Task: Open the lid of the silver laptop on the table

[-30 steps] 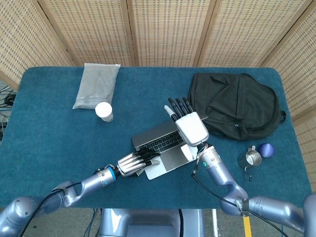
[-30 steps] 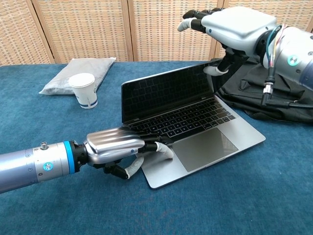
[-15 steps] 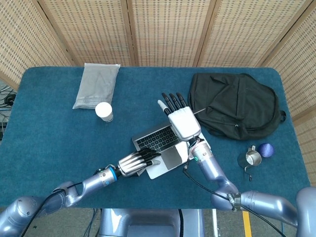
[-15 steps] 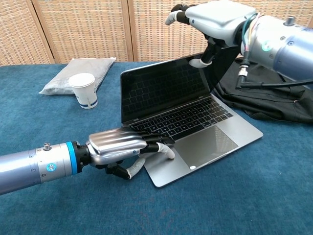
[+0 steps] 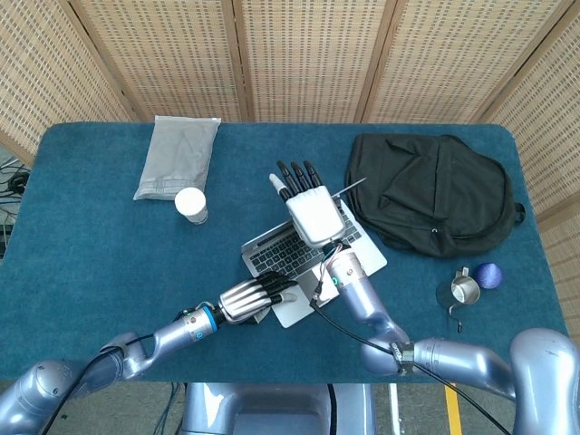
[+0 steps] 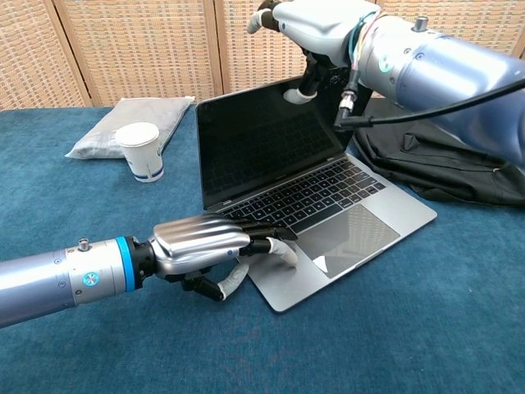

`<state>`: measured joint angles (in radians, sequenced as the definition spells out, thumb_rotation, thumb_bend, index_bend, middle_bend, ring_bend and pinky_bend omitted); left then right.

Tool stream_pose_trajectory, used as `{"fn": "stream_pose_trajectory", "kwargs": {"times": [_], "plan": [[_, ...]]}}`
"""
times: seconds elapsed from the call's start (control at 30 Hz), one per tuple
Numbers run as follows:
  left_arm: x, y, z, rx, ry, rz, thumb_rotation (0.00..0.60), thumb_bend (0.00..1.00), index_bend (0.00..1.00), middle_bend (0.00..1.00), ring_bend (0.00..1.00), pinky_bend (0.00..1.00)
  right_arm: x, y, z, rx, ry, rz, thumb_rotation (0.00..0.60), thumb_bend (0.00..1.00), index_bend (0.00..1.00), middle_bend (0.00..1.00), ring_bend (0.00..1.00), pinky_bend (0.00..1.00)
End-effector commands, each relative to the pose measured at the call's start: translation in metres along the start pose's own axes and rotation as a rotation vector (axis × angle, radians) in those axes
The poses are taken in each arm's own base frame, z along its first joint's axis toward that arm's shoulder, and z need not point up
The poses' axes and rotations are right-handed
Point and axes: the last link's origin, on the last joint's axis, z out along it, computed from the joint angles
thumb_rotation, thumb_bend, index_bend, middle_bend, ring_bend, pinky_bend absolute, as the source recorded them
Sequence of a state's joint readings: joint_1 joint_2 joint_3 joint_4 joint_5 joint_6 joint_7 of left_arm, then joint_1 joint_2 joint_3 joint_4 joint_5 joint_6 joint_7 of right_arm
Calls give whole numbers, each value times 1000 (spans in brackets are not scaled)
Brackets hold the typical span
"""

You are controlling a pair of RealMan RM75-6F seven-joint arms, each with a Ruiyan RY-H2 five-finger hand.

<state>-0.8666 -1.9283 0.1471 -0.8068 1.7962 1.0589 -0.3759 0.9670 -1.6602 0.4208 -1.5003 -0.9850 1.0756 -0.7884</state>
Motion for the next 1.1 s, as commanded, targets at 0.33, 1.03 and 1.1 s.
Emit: {"fn": "stream_pose_trajectory", "kwargs": {"times": [0.33,1.03,1.1], "plan": [[5,0,1,1,12,-5,600,815,162,75,71,115,5,-10,14,-27,-5,8,600,350,105,1,0,57],[6,-7,1,23,20,-25,600,813,163,77,71,114,2,-42,40,-53,-11,2,600,337,105,1,0,57],[6,-7,1,24,22,-28,600,813,163,77,71,115,1,-44,42,-57,-10,7,600,325,105,1,0,57]]}}
